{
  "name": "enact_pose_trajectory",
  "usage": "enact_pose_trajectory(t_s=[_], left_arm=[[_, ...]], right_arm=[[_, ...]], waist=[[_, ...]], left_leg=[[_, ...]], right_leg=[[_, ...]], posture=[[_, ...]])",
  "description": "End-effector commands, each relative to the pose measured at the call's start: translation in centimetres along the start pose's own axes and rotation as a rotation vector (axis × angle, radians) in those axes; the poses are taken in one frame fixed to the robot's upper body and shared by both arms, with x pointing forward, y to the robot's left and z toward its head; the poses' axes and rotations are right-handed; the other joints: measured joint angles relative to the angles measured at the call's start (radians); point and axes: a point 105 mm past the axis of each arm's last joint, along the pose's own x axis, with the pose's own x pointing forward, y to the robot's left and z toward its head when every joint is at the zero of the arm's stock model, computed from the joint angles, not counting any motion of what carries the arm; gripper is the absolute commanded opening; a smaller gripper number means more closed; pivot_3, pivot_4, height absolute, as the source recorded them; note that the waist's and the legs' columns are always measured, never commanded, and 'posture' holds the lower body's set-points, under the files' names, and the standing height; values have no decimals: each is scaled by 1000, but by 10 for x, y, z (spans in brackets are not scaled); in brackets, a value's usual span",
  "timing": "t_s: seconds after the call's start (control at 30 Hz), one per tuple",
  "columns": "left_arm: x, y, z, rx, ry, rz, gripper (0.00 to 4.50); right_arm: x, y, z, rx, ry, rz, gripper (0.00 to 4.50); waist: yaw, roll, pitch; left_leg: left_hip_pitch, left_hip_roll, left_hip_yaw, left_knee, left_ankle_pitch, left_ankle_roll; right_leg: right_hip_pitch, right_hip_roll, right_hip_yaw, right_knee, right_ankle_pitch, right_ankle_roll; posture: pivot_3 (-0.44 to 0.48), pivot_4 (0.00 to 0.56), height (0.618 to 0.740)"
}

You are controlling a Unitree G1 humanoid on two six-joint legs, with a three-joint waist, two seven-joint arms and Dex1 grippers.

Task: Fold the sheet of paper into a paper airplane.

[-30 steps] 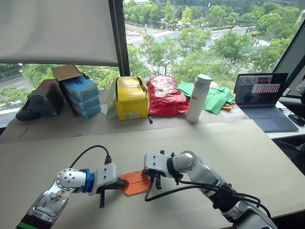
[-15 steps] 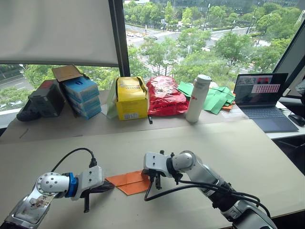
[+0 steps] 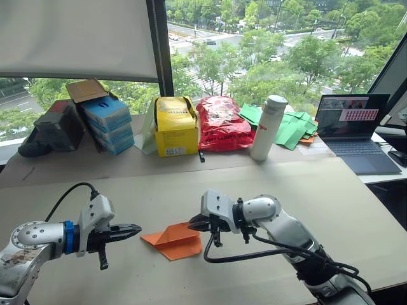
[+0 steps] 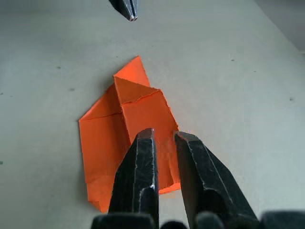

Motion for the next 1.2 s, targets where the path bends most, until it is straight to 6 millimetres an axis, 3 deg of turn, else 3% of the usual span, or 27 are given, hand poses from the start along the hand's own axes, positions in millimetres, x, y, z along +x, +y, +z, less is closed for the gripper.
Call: enact_pose_trajectory(t_s=[0.03, 0.2, 0.47, 0.87, 1.03, 1.2], left_arm=[[-2, -5, 10, -11, -40, -1, 0], [3, -6, 9, -14, -42, 6, 0], [6, -6, 4, 2, -31, 2, 0], [6, -8, 2, 2, -41, 4, 0], [8, -4, 5, 6, -57, 12, 0], [10, 20, 27, -41, -204, 88, 0]], right_arm=[[-5, -5, 23, -3, -72, 5, 2251], [8, -20, 6, 12, -10, -9, 3897], [24, -17, -15, 115, 21, 125, 3897], [29, -6, -24, 188, 12, 192, 37], [30, -6, -20, 168, -4, 180, 37], [17, -14, 12, -20, -151, 68, 37]], waist=[[-2, 0, 0], [-2, 0, 1], [-1, 0, 1], [-1, 0, 1], [0, 0, 1], [3, 0, 1]], left_leg=[[0, 0, 0, 0, 0, 1], [1, 0, 0, 0, 0, 1], [1, 0, 0, 0, 1, -1], [1, 0, 0, 0, 1, -1], [1, 0, -1, 0, 1, -1], [0, 0, -1, 1, 1, -2]], right_leg=[[0, 0, 0, 0, 0, 0], [0, 0, 0, 1, 1, -1], [0, 0, 0, 2, 1, -2], [0, 0, 0, 2, 1, -2], [0, 0, 0, 2, 1, -2], [0, 0, -1, 3, 1, -2]], posture=[[0, 150, 740], [0, 150, 740], [0, 150, 740], [0, 150, 740], [0, 150, 740], [0, 150, 740]])
